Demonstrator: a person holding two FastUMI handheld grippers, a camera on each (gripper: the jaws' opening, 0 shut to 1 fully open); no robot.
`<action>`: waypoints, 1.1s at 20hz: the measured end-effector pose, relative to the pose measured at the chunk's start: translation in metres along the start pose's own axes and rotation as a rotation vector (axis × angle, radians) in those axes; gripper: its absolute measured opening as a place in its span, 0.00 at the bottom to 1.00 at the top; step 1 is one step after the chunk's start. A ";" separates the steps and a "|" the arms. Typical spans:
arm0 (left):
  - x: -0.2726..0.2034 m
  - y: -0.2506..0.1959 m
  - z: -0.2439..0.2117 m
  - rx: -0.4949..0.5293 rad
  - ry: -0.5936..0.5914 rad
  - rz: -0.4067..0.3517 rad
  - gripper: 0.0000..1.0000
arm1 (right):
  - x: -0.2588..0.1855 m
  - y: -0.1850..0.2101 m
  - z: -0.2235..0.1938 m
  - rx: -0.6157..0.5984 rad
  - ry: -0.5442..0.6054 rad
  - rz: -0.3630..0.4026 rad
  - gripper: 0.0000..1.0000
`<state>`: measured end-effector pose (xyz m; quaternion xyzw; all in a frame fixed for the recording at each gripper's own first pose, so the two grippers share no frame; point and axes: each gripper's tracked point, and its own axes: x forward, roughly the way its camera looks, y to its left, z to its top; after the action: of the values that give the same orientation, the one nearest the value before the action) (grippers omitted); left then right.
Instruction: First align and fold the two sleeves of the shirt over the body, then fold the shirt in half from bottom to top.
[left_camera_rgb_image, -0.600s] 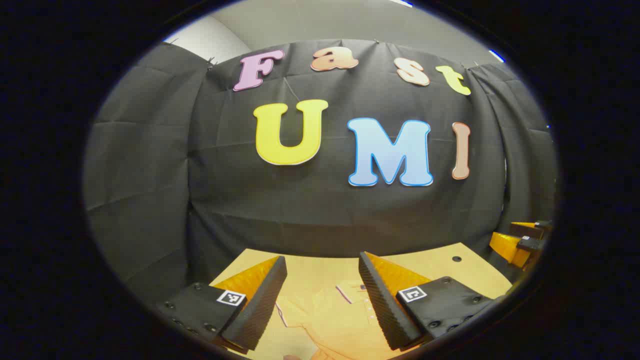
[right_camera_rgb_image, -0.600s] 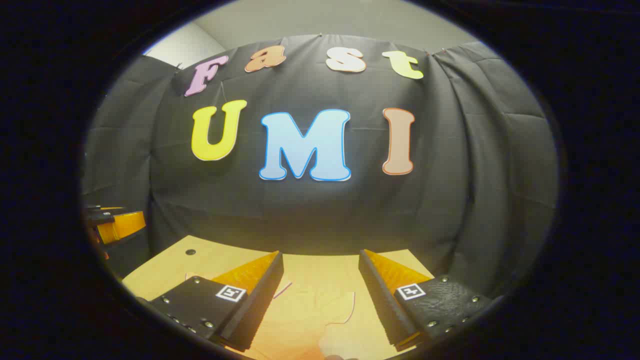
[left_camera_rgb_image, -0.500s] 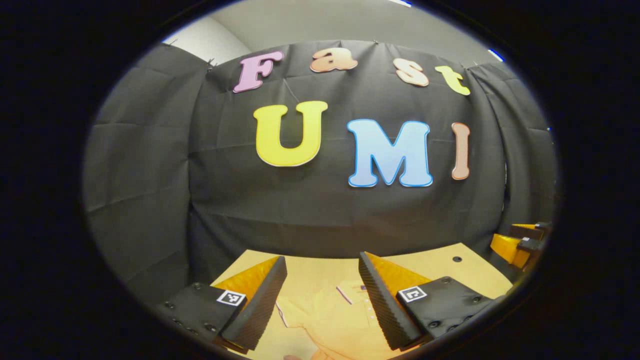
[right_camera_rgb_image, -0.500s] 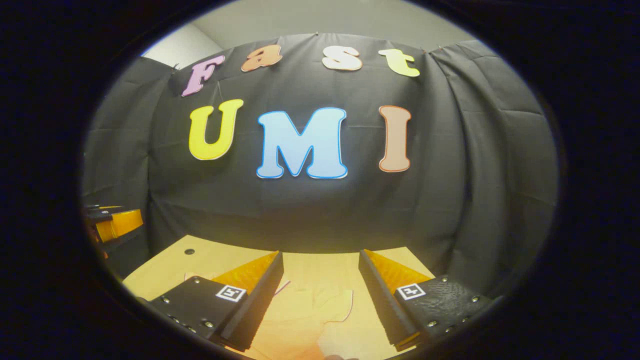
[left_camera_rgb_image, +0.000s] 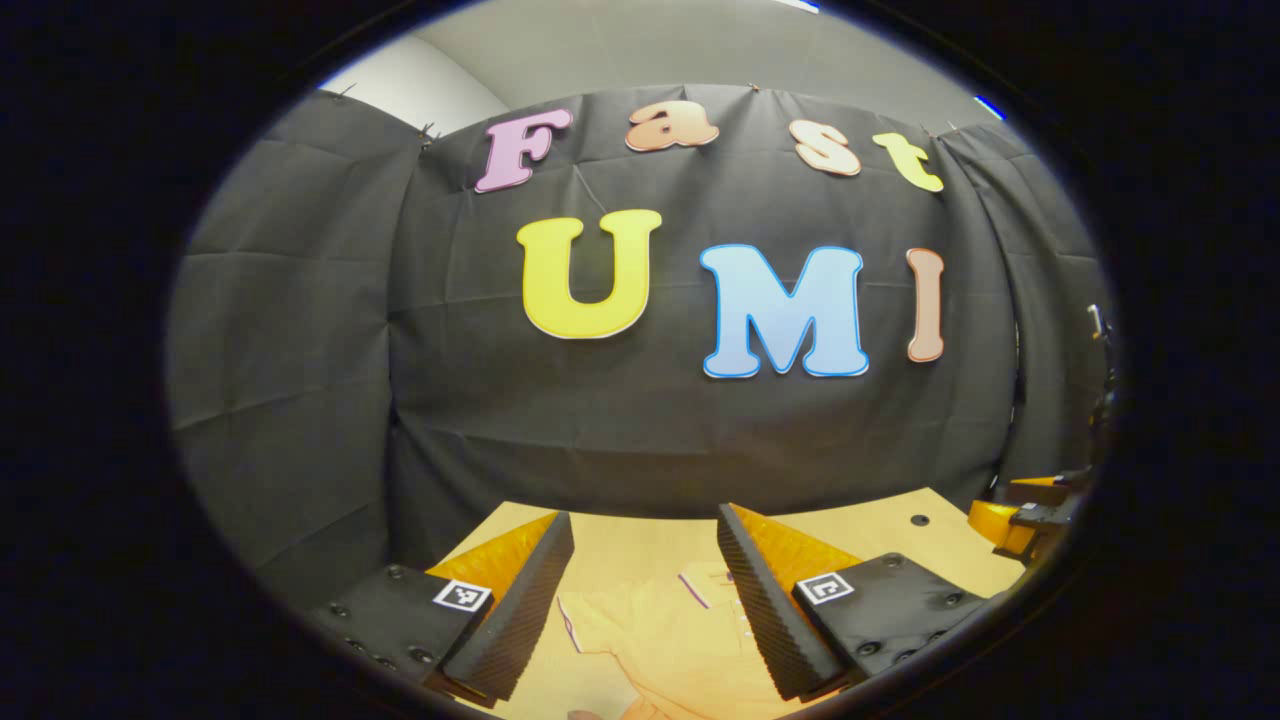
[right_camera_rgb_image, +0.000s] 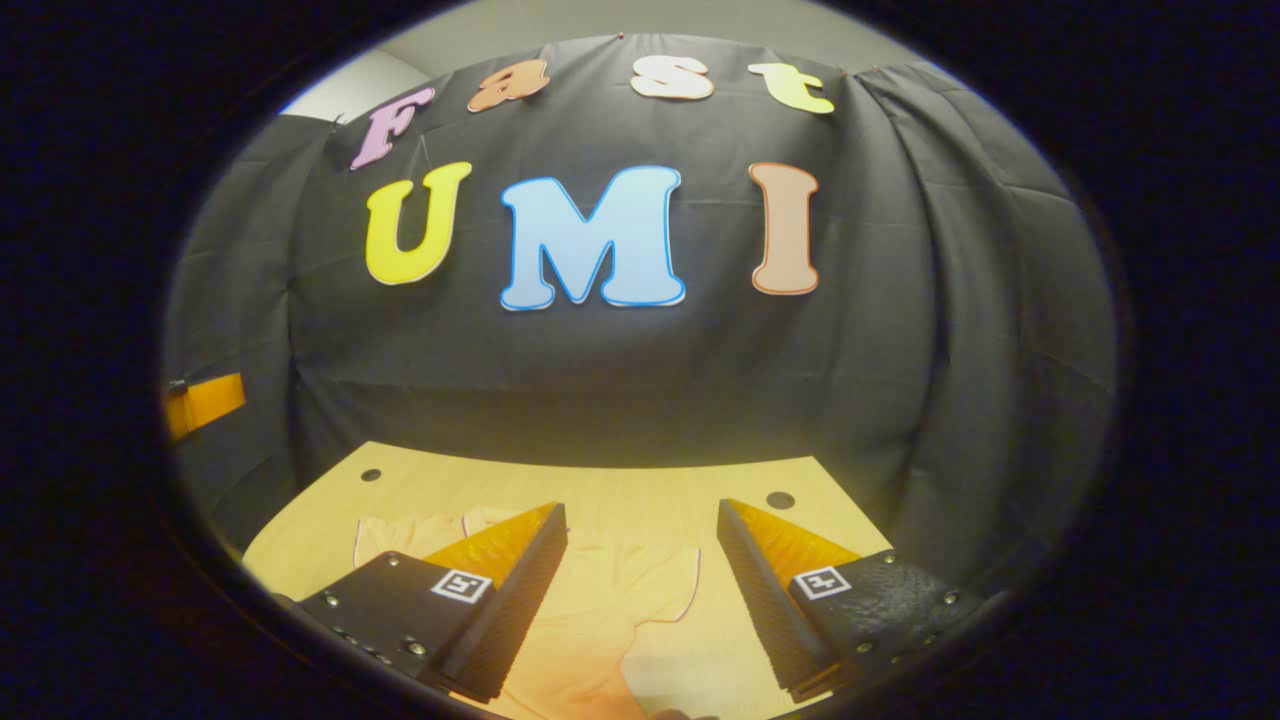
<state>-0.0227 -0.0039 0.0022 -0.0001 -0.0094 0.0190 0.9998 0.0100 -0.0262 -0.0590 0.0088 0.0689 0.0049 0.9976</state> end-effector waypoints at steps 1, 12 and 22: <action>-0.001 0.002 0.000 0.000 0.000 0.005 0.98 | 0.005 -0.002 -0.008 0.003 0.017 0.000 0.94; -0.017 0.029 -0.007 0.023 0.015 0.081 0.98 | 0.089 -0.021 -0.108 -0.051 0.258 -0.017 0.95; -0.014 0.052 -0.021 0.023 0.059 0.170 0.98 | 0.142 -0.047 -0.203 -0.044 0.508 -0.052 0.95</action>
<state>-0.0388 0.0472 -0.0191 0.0101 0.0201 0.1037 0.9944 0.1229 -0.0679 -0.2808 -0.0163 0.3174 -0.0174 0.9480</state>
